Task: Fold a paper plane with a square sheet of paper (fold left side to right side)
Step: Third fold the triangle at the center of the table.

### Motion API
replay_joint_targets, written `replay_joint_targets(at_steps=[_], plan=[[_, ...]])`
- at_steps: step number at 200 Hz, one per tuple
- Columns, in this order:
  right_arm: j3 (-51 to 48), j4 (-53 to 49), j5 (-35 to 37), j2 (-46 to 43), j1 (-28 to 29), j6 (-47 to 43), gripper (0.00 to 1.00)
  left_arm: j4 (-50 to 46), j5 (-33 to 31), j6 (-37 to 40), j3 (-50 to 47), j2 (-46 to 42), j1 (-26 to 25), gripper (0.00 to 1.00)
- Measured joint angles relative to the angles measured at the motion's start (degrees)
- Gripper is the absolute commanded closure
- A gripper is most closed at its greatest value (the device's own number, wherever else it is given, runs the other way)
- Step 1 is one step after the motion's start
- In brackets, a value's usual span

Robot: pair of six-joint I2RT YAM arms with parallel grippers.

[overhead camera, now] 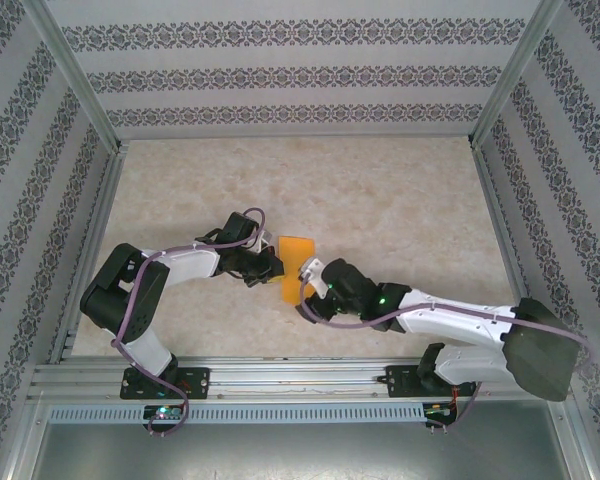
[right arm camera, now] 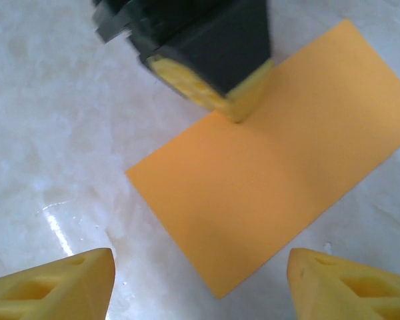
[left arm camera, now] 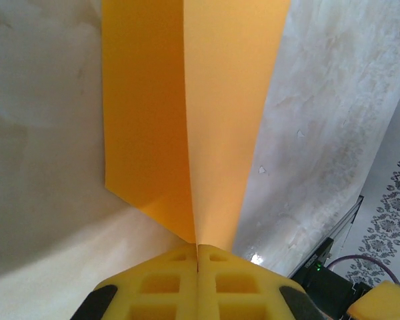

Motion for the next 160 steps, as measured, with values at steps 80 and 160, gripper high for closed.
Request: replay_joint_targets(at_steps=[80, 160], plan=[[6.4, 0.1, 13.2, 16.3, 9.3, -8.5, 0.2, -0.4, 0.0, 0.0, 0.6, 0.4, 0.0, 1.0], [11.1, 2.3, 16.6, 21.7, 9.3, -9.0, 0.44, -1.0, 0.0, 0.0, 0.7, 1.2, 0.0, 1.0]])
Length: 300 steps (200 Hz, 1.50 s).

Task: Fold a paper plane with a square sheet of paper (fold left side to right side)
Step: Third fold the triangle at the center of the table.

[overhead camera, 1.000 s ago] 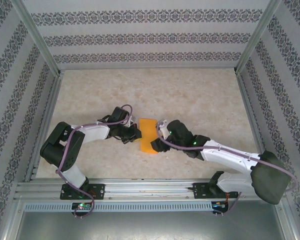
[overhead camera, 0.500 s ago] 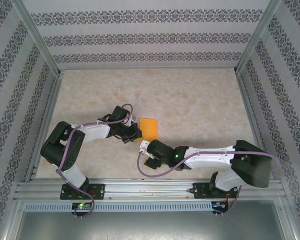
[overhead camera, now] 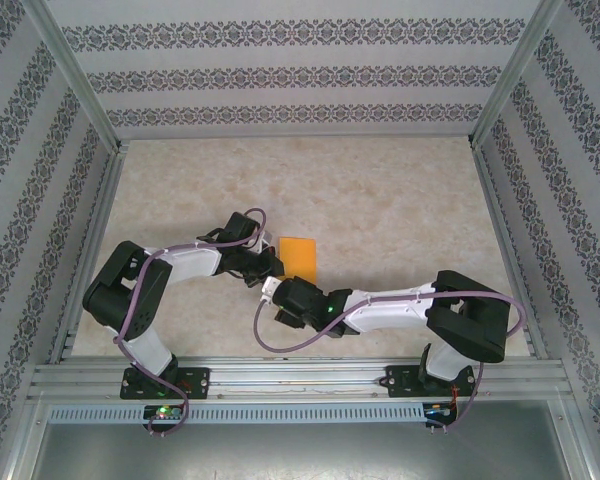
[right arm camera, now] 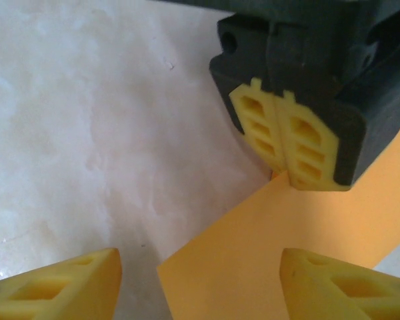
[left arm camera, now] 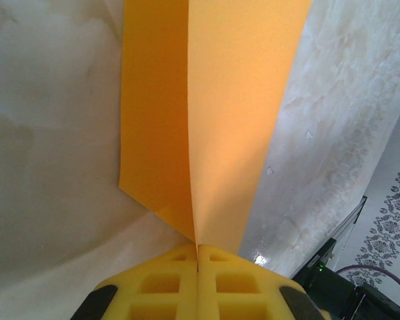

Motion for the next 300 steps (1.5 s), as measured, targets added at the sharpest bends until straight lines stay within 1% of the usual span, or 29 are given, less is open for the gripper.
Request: replay_joint_targets(at_steps=[67, 115, 131, 152, 173, 185, 205, 221, 244, 266, 300], plan=[[0.0, -0.2, -0.4, 0.0, 0.0, 1.2, 0.75, -1.0, 0.0, 0.0, 0.0, 0.0, 0.0, 1.0], [0.0, -0.6, -1.0, 0.0, 0.0, 3.3, 1.0, -1.7, -0.5, 0.2, 0.0, 0.0, 0.0, 0.91], [0.0, -0.8, -1.4, 0.0, 0.0, 4.1, 1.0, -2.2, -0.9, 0.5, 0.0, 0.0, 0.0, 0.86], [0.0, -0.8, -2.5, 0.0, -0.7, 5.1, 1.0, -2.9, -1.7, 1.2, 0.0, -0.2, 0.0, 0.72], [-0.1, -0.8, -3.9, -0.2, -1.6, 6.1, 1.0, -4.1, -2.3, 2.0, 0.1, -1.5, 0.3, 0.64], [-0.2, -0.9, -4.9, -0.6, -2.2, 6.4, 1.0, -4.8, -2.8, 2.4, 0.1, -3.0, 0.9, 0.61], [-0.7, -1.2, -6.8, -1.8, -3.3, 7.4, 1.0, -6.1, -3.3, 3.3, 0.5, -5.9, 2.3, 0.59], [-1.0, -1.2, -8.7, -2.6, -4.2, 7.8, 1.0, -7.1, -3.7, 4.1, 1.7, -7.8, 3.4, 0.61], [-1.4, -1.2, -11.2, -3.0, -5.3, 8.5, 1.0, -8.2, -3.7, 5.7, 4.6, -7.7, 4.1, 0.72], [-1.6, -1.2, -13.2, -3.0, -6.3, 8.9, 1.0, -8.6, -2.6, 6.9, 8.3, -3.9, 4.1, 0.79], [-1.6, -1.2, -14.9, -3.0, -7.2, 9.3, 1.0, -8.7, -0.8, 8.2, 12.1, 4.2, 3.7, 0.83]])
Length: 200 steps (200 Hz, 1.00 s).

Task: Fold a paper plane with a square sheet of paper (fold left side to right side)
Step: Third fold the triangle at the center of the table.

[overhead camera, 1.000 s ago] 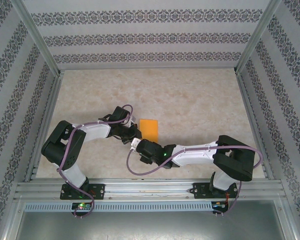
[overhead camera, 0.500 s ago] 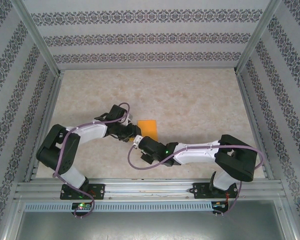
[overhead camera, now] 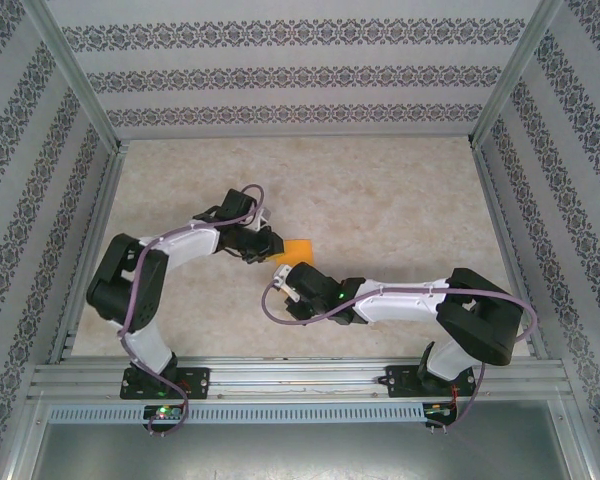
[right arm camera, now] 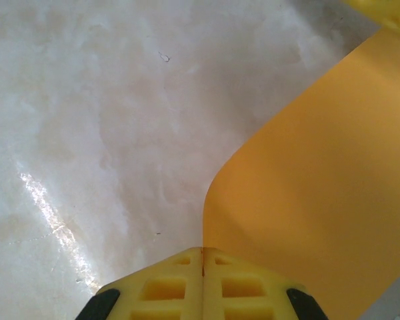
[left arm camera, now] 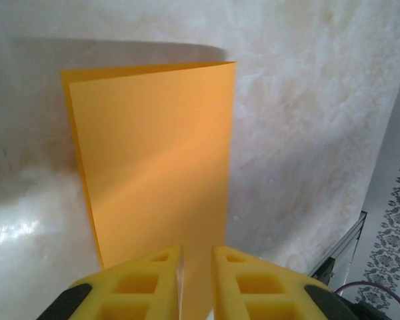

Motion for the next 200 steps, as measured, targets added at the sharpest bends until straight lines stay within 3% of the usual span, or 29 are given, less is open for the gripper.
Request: replay_joint_targets(at_steps=[75, 200], plan=[[0.0, -0.2, -3.2, 0.0, -1.4, 1.4, 1.0, -1.0, 0.9, 3.5, 5.7, 10.5, -0.9, 0.91], [0.0, -1.3, -18.8, 1.1, -12.0, 8.7, 1.0, -2.1, 0.5, 8.5, 6.2, 11.9, -1.0, 0.97]])
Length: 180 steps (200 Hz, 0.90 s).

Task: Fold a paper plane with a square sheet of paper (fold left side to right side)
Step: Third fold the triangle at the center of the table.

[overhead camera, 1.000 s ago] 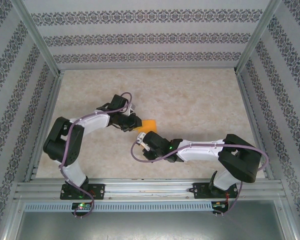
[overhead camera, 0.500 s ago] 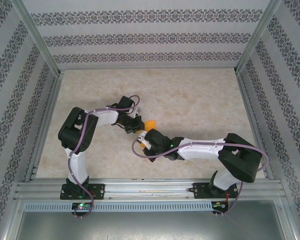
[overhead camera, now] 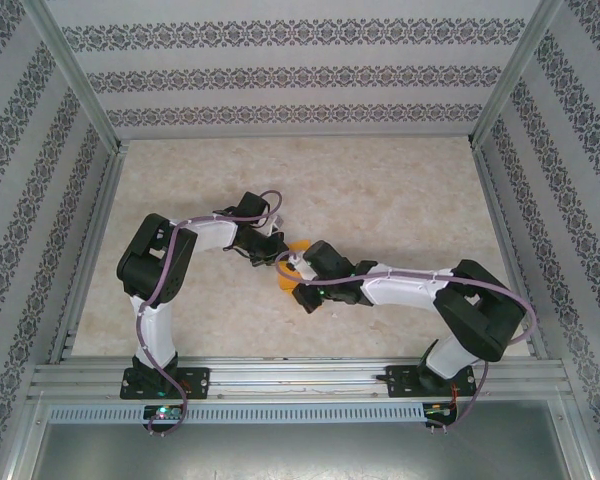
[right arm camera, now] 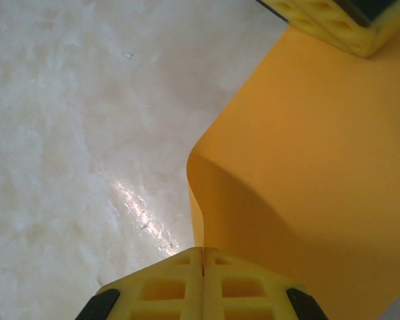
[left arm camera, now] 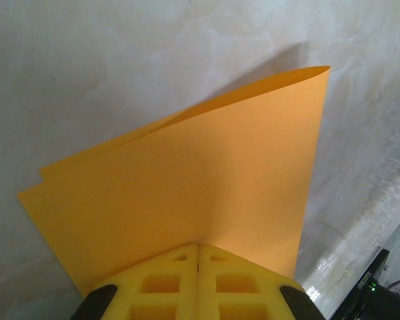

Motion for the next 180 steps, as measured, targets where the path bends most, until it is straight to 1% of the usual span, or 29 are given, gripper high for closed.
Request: replay_joint_targets(at_steps=[26, 48, 114, 180], plan=[[0.0, 0.0, -3.1, 0.8, -2.8, 2.1, 1.0, -0.6, -0.2, 0.6, 0.4, 0.2, -0.2, 0.97], [0.0, 0.0, -4.2, 1.0, -4.9, 3.5, 1.0, -0.7, -0.4, 0.8, 0.5, 0.2, -0.2, 0.97], [0.9, -0.9, -4.0, 2.5, -6.6, 4.6, 1.0, -0.9, -0.6, 1.2, 0.6, 0.2, -0.3, 0.97], [0.9, -1.7, -1.2, 2.6, -7.7, 5.2, 1.0, -1.4, -0.6, 1.7, 1.0, 0.4, -0.3, 0.97]])
